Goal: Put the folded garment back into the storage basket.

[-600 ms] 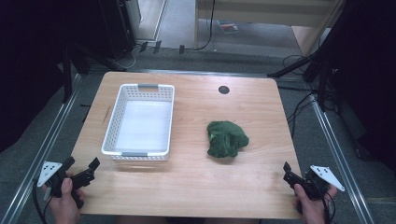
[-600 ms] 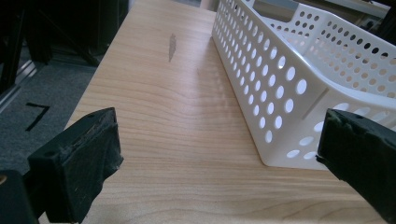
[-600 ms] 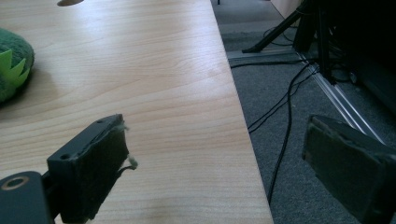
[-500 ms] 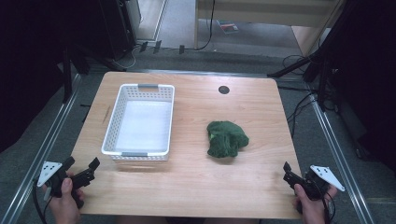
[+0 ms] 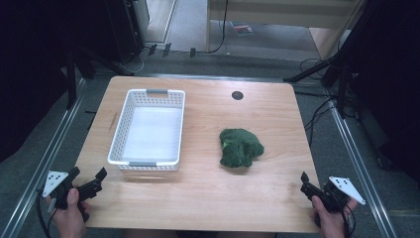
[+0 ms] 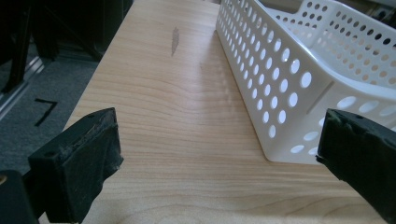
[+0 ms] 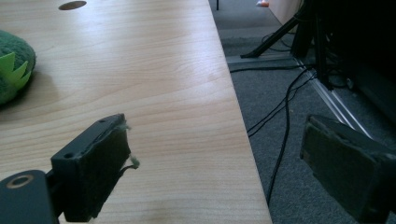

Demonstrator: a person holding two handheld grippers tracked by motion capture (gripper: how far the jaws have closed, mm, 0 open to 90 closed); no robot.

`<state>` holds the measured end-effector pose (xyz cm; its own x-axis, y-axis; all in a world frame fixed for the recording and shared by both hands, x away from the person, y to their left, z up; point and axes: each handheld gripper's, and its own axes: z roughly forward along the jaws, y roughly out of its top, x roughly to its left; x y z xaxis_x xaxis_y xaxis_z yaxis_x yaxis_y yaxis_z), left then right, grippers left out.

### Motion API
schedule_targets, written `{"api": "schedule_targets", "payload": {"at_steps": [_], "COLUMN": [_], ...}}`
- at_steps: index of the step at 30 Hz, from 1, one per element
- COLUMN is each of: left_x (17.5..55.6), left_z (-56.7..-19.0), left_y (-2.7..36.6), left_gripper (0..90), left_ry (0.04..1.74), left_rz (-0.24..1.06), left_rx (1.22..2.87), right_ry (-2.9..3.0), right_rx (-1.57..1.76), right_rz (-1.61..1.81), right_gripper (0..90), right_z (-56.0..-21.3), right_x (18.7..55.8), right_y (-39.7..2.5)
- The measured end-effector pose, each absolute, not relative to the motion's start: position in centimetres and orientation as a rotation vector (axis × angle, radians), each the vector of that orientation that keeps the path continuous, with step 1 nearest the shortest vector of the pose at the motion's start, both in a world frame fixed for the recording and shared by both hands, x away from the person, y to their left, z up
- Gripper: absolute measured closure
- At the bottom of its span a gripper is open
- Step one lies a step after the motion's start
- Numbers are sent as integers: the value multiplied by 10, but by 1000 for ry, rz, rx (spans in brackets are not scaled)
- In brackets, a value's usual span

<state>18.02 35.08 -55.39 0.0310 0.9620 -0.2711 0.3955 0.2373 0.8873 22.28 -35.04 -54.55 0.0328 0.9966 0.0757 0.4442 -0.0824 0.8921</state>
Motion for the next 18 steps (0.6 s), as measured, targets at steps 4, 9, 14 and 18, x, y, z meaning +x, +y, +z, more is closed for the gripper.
{"api": "schedule_targets", "payload": {"at_steps": [4,9,14,18], "left_x": [180,181,179,176], "left_z": [-554,-554,-544,-524], "left_y": [352,350,354,351], "left_gripper": [0,0,0,0], "left_ry": [1541,1552,1557,1530], "left_rz": [720,750,732,747], "left_rx": [1319,1319,1275,1251], "right_ry": [1494,1489,1476,1474], "right_rx": [1591,1592,1579,1588], "right_rz": [998,1005,998,1001], "right_gripper": [97,102,114,100], "right_z": [-545,-545,-545,-545], "right_x": [222,221,220,221], "right_y": [-349,-348,-347,-348]}}
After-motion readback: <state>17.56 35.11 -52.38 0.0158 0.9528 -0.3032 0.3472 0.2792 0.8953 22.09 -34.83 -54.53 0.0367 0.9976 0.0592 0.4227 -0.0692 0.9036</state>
